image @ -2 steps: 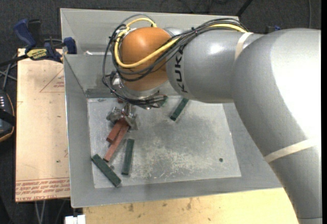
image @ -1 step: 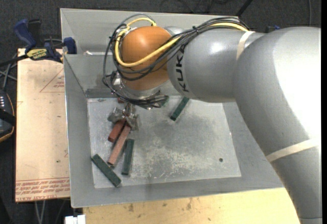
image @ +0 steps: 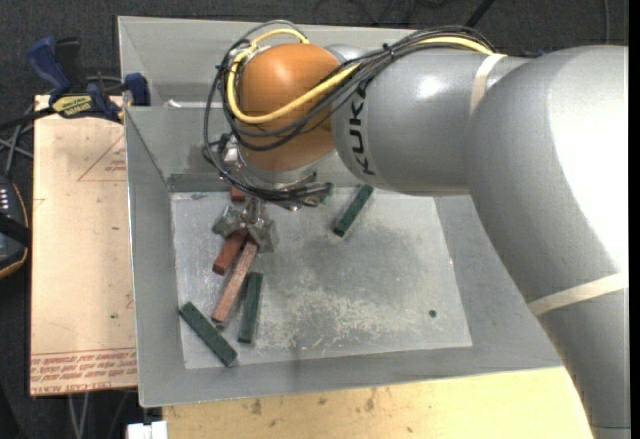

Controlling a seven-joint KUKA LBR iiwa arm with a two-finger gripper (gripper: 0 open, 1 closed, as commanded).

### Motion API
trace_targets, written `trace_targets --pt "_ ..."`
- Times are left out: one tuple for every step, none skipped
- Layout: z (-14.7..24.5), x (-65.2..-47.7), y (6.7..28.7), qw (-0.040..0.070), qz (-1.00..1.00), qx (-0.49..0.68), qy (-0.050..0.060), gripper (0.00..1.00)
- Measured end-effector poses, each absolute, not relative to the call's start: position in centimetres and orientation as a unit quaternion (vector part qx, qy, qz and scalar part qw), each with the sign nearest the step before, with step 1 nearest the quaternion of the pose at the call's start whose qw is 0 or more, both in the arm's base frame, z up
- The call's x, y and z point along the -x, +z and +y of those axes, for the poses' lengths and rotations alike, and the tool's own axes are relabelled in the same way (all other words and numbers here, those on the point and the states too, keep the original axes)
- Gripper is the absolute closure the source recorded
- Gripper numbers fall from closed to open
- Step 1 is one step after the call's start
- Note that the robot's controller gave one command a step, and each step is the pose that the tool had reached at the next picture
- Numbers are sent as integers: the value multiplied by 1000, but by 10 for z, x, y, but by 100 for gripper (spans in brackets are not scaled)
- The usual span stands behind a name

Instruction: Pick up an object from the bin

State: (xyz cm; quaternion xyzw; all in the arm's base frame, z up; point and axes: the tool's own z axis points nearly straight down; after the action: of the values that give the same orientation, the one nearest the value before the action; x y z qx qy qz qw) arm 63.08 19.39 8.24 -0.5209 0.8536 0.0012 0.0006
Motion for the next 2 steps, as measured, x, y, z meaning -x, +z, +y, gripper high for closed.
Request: trace_targets --pt "194 -632 93 2 854 521 0 100" --pt "194 -632 100 3 854 521 0 100"
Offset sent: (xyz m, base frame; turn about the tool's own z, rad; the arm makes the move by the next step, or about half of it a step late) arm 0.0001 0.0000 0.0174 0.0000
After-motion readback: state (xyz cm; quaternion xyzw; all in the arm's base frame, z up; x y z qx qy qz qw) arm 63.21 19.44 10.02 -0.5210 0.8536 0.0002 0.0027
